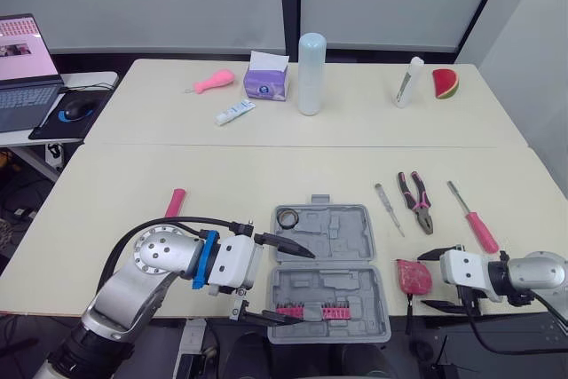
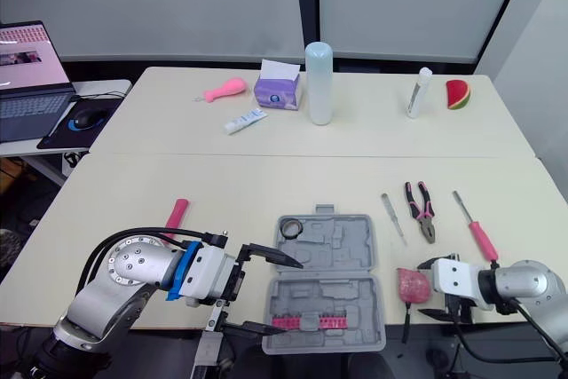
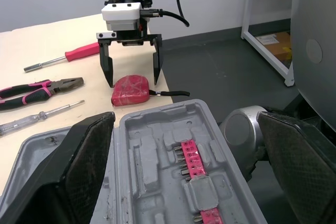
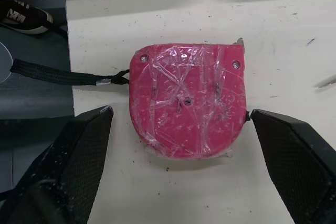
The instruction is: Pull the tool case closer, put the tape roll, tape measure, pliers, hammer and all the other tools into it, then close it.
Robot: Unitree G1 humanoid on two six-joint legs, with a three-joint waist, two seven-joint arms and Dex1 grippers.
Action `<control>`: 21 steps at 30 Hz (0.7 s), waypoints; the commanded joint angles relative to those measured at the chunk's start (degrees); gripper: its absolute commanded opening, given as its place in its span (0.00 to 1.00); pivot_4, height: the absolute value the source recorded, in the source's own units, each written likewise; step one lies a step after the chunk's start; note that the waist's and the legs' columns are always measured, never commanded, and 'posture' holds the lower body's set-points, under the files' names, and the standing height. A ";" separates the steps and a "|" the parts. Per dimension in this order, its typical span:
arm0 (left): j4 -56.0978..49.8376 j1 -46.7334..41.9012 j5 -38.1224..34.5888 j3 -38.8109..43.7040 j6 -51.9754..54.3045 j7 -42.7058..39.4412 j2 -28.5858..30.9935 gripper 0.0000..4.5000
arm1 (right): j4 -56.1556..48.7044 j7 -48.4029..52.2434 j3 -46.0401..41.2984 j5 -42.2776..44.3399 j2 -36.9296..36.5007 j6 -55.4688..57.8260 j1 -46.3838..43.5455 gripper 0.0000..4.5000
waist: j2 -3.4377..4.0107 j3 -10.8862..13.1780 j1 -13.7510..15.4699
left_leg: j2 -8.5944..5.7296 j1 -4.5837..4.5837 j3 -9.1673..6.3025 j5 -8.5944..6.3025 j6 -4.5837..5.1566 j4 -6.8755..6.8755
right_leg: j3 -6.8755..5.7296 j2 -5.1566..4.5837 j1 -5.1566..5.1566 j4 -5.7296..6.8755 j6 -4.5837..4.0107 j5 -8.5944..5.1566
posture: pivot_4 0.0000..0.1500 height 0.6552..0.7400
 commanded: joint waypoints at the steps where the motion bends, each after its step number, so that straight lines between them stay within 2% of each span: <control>1: -1.90 -0.19 -0.54 -0.35 -0.79 -0.25 -0.25 1.00 | -0.16 0.16 0.21 -0.62 0.41 0.59 -1.33 0.99 | 0.00 0.00 0.00 | 0.00 0.00 0.00 0.00 0.00 0.00 | 0.00 0.00 0.00 0.00 0.00 0.00 | 1.00 0.62; 10: -1.66 -0.39 -0.18 -0.47 -1.13 -0.41 -0.49 1.00 | 0.93 0.44 1.25 -1.75 0.95 0.93 -2.71 0.99 | 0.00 0.00 0.00 | 0.01 0.01 0.00 0.00 0.00 0.01 | 0.00 0.00 0.00 0.01 0.00 0.00 | 1.00 0.62; 14: -1.39 -0.49 0.10 -0.36 -1.14 -0.28 -0.54 1.00 | 0.23 -0.13 1.34 -1.83 1.71 0.81 -3.18 0.74 | 0.00 0.00 -0.01 | 0.01 0.01 0.00 0.00 0.00 0.01 | 0.00 0.00 0.00 0.01 0.00 0.00 | 1.00 0.62; 15: -1.28 -0.46 0.13 -0.24 -1.14 -0.24 -0.49 1.00 | -0.11 -0.12 1.29 -1.84 1.75 0.94 -3.10 0.71 | 0.00 0.00 -0.01 | 0.00 0.01 0.00 0.00 0.00 0.01 | 0.00 0.00 0.00 0.01 0.00 0.00 | 1.00 0.62; 21: -0.16 0.06 0.52 0.63 -1.60 0.09 -0.14 1.00 | -2.47 -0.42 0.10 -1.07 1.16 2.89 -2.26 0.71 | 0.01 0.00 -0.01 | 0.00 0.01 0.00 0.00 0.00 0.01 | -0.01 -0.01 0.00 0.02 0.00 0.00 | 1.00 0.62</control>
